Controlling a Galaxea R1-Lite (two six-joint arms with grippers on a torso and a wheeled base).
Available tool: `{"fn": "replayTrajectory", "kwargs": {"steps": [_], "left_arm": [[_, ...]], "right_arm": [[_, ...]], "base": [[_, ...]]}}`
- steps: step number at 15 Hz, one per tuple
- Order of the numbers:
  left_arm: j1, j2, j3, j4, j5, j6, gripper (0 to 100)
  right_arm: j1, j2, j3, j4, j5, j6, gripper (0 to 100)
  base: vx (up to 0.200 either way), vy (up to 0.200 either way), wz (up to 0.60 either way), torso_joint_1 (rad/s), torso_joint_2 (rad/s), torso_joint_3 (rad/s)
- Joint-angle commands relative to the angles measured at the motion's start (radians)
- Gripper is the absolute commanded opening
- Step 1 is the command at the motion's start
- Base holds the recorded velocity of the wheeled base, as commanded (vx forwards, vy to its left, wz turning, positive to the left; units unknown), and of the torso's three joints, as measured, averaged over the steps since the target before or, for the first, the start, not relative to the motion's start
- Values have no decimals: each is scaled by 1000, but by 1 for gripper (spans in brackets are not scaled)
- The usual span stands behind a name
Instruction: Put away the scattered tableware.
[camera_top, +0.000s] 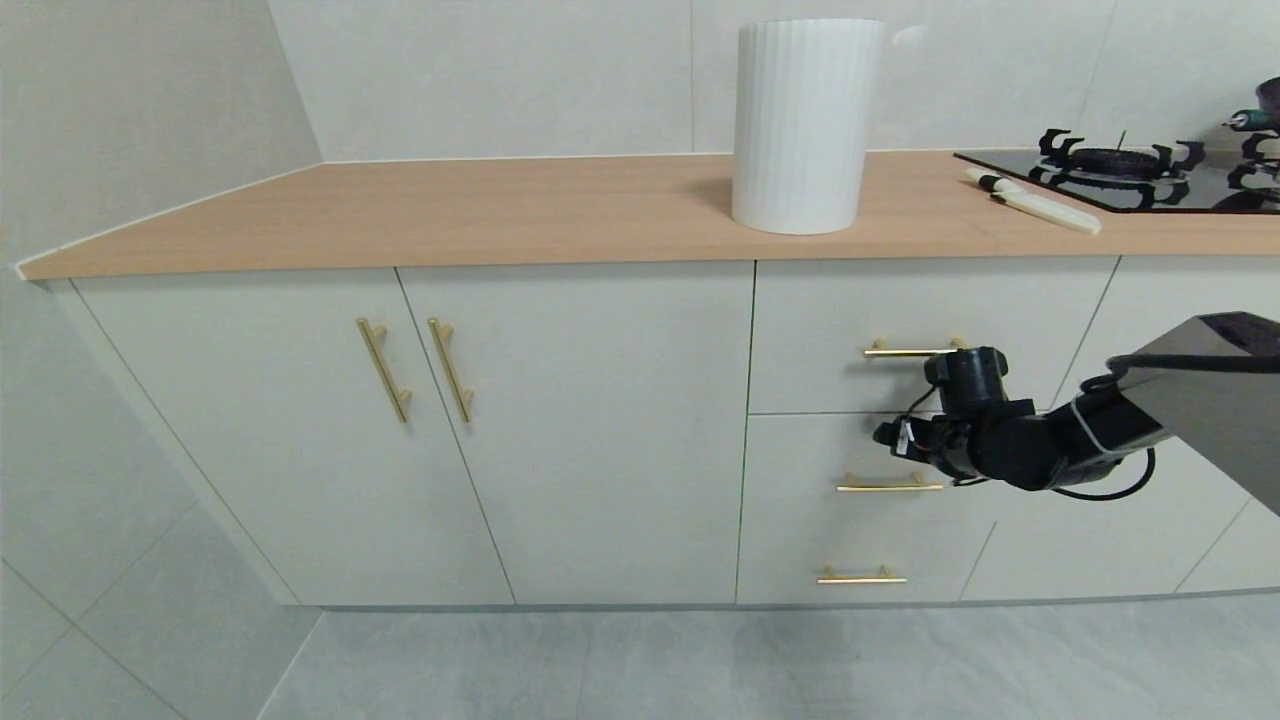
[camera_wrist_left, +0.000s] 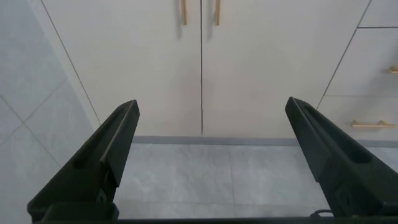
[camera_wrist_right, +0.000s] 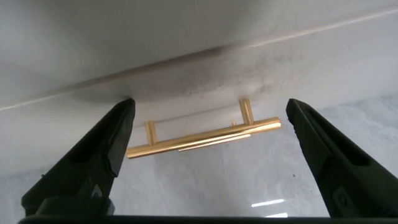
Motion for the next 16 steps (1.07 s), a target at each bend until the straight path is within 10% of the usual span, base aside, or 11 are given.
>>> {"fn": "replayTrajectory", "kwargs": {"steps": [1, 5, 16], "left_arm": [[0, 1, 0, 0, 0, 0, 100], [0, 1, 0, 0, 0, 0, 100], [0, 1, 0, -1, 0, 0, 100]], "right_arm": [[30, -216, 144, -6, -3, -2, 100], [50, -680, 426, -6, -189, -88, 100], [-48, -1591, 915, 34, -288, -310, 100]], "base": [[0, 0, 0, 0, 0, 0], [0, 0, 0, 0, 0, 0], [0, 0, 0, 0, 0, 0]]}}
